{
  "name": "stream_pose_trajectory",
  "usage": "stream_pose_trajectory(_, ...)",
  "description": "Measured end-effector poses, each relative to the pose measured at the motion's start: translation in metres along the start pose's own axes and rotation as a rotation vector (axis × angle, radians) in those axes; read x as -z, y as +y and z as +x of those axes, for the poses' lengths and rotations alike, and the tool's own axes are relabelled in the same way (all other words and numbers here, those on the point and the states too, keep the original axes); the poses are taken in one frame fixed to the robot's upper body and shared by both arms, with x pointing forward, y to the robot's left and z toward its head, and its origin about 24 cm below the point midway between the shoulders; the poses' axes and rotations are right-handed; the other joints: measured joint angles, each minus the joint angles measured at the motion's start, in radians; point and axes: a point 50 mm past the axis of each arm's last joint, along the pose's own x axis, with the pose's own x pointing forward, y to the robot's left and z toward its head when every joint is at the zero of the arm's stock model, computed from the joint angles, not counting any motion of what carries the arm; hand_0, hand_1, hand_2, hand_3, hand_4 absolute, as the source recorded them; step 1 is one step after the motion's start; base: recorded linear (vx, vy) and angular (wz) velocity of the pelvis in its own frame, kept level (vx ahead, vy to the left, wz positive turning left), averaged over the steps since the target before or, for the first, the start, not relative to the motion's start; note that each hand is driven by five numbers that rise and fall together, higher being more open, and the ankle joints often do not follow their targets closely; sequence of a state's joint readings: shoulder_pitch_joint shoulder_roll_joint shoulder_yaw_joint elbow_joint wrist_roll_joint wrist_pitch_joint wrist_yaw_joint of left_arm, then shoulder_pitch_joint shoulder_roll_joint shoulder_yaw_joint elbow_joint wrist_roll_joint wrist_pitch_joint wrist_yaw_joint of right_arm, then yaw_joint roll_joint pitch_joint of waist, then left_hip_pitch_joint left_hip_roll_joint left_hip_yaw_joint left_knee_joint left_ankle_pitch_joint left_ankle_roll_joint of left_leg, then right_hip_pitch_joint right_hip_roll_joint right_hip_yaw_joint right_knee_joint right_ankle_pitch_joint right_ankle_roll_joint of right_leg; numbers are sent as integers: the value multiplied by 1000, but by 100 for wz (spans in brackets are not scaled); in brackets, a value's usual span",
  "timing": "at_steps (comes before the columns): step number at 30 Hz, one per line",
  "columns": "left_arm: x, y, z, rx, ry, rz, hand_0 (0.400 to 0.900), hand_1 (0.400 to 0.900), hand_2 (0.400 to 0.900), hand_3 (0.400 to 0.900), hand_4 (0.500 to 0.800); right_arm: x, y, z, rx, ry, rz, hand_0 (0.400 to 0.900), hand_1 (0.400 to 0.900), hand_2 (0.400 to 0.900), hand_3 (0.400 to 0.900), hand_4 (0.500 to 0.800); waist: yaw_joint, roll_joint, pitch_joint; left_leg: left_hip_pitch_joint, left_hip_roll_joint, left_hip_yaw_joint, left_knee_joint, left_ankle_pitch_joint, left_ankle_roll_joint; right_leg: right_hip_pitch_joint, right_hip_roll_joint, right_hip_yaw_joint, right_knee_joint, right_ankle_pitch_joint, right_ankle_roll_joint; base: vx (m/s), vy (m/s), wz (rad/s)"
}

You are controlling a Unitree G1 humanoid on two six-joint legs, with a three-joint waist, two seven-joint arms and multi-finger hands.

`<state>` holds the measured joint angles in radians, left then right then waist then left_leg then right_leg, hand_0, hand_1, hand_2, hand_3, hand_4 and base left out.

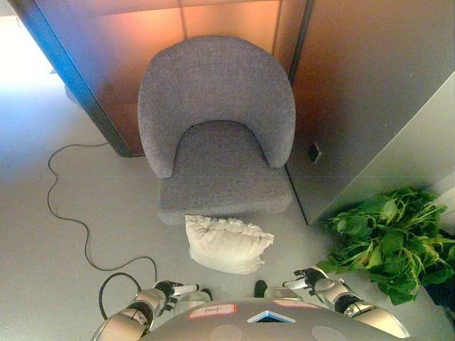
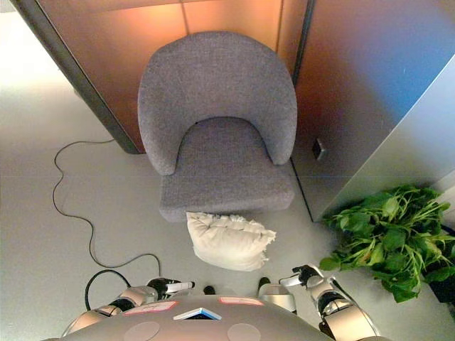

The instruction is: Pick up the pillow and put it on the sofa.

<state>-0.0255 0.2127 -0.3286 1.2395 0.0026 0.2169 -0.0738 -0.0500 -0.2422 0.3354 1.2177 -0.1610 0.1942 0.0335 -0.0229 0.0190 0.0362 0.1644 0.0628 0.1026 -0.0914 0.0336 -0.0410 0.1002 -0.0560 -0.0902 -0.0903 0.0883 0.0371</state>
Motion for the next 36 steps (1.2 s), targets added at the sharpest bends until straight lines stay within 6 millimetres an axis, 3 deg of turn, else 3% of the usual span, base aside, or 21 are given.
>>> stream_pose_trajectory(19, 0, 0, 0, 14, 3, -11, 900, 900, 900, 900, 800, 0, -1, 0, 7, -1, -8, 900, 900, 900, 900, 800, 0, 2, 4, -2, 0, -1, 0, 0, 0, 0, 0, -1, 0, 0, 0, 0, 0, 0)
stream_pose_trajectory(26, -4, 0, 0, 6, -8, -9, 900, 900, 900, 900, 800, -8, -7, 0, 102, -29, -173, 900, 900, 900, 900, 800, 2, 9, 21, -12, 0, -2, 0, 0, 0, -3, 0, -2, 0, 0, 0, -10, -33, 5)
stream_pose_trajectory(32, -13, 2, -1, -5, -45, -8, 900, 900, 900, 900, 800, -12, -20, -2, 238, -47, -339, 900, 900, 900, 900, 800, 9, 21, 46, -48, 0, -19, 0, 9, -2, -31, -1, -17, 1, 0, 0, -34, -76, 14)
stream_pose_trajectory(36, -27, 6, -3, -48, -104, -23, 900, 900, 900, 900, 800, -26, -44, -6, 368, -94, -391, 900, 900, 900, 900, 800, 16, 42, 88, -118, -2, -37, 11, 29, -7, -92, -3, -33, 7, 8, -3, -177, -80, 23)
